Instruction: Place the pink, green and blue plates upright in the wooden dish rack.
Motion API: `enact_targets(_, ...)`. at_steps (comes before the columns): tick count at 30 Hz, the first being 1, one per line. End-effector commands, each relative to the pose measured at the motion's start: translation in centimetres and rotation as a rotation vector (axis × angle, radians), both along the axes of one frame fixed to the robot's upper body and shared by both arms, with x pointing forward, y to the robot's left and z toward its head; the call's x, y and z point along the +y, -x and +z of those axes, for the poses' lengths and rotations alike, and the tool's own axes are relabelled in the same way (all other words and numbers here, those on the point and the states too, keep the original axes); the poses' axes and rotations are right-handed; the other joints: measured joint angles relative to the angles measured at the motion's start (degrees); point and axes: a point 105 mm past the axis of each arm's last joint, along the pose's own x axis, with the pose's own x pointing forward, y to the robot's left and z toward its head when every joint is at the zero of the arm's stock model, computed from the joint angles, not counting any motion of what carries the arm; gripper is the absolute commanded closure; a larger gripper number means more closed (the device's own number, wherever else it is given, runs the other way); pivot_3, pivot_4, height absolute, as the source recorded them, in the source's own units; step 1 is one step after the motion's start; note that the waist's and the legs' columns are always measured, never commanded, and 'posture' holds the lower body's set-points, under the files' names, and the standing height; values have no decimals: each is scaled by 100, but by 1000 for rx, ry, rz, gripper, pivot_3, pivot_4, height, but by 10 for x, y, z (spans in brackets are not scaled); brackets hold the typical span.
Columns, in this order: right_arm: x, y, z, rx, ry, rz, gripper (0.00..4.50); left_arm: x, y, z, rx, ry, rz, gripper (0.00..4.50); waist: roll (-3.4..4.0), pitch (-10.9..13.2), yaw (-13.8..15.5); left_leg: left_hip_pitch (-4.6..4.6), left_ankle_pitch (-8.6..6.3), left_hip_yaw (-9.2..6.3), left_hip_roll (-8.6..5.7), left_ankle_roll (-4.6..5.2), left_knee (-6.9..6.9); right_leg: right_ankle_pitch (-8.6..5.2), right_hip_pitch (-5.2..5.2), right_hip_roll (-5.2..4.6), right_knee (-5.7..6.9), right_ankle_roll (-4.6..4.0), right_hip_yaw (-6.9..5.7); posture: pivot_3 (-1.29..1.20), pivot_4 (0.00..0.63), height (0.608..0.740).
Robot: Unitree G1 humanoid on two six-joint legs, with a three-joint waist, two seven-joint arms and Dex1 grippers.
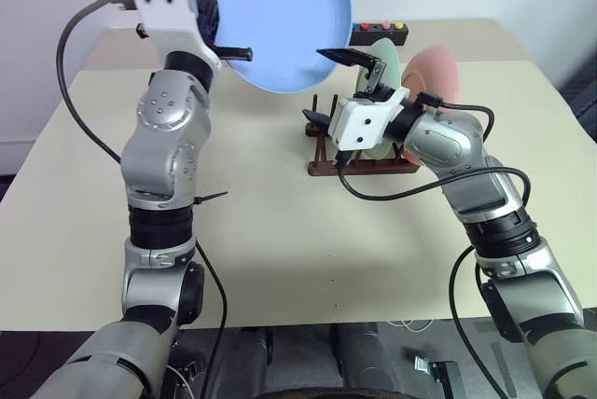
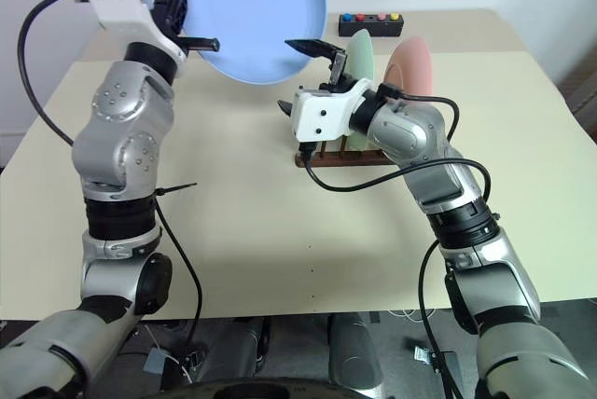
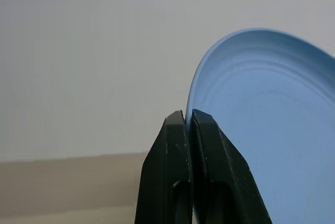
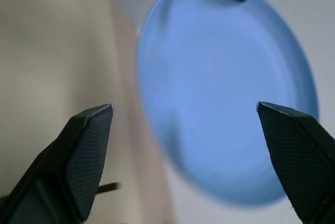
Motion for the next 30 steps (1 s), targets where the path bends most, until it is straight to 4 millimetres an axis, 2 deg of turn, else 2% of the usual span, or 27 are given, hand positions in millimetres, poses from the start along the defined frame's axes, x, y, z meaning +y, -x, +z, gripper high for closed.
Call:
enact_targets(1, 6, 1, 3, -72, 45, 13, 0, -11, 16, 24, -115, -22, -13, 4477, 0, 0, -2, 0, 0, 0, 0, 0, 0, 0, 0, 0, 0, 0, 0, 0, 150, 740)
enact_targets(5, 10, -1, -5, -68, 78, 24, 0, -18, 19, 25, -118, 0, -40, 4477, 0, 0, 2, 0, 0, 1, 0, 0, 2, 0, 2, 0, -1, 0, 0, 0, 150, 740)
enact_targets(8, 12, -3, -12, -64, 97, 24, 832, -21, 21, 25, -119, 3, -53, 4500, 0, 0, 1, 0, 0, 0, 0, -1, 1, 0, 2, 0, -1, 0, 0, 0, 150, 740)
enact_targets(13, 9, -9, -17, -82, 129, -2, 3239, -20, 21, 25, -112, 23, -61, 4500, 0, 0, -1, 0, 0, 0, 0, -1, 2, 0, 3, 0, -1, 0, 0, 0, 150, 740)
enact_targets(15, 7, -10, -18, -88, 133, -9, 4368, -21, 22, 25, -112, 22, -66, 4500, 0, 0, -4, 0, 0, 1, 0, -1, 1, 0, 2, 0, -1, 0, 0, 0, 150, 740)
enact_targets(24, 2, -13, -18, -126, 144, -37, 4441, -22, 23, 27, -106, 83, -117, 4500, 0, 0, 1, 0, 1, 0, 0, -1, 2, 0, 4, 0, -1, 0, 0, 0, 150, 740)
enact_targets(27, 1, -14, -17, -135, 147, -44, 4500, -22, 25, 29, -119, 117, -151, 3480, 0, 0, -2, 0, 1, 0, 0, -1, 2, 0, 3, 1, -1, 0, 0, 0, 150, 740)
enact_targets(30, -1, -15, -17, -151, 163, -52, 4500, -15, 30, 36, -156, 193, -183, 1982, -1, 0, 3, 0, 1, 0, 0, -2, 2, 0, 4, 1, -1, 0, 0, 0, 150, 740)
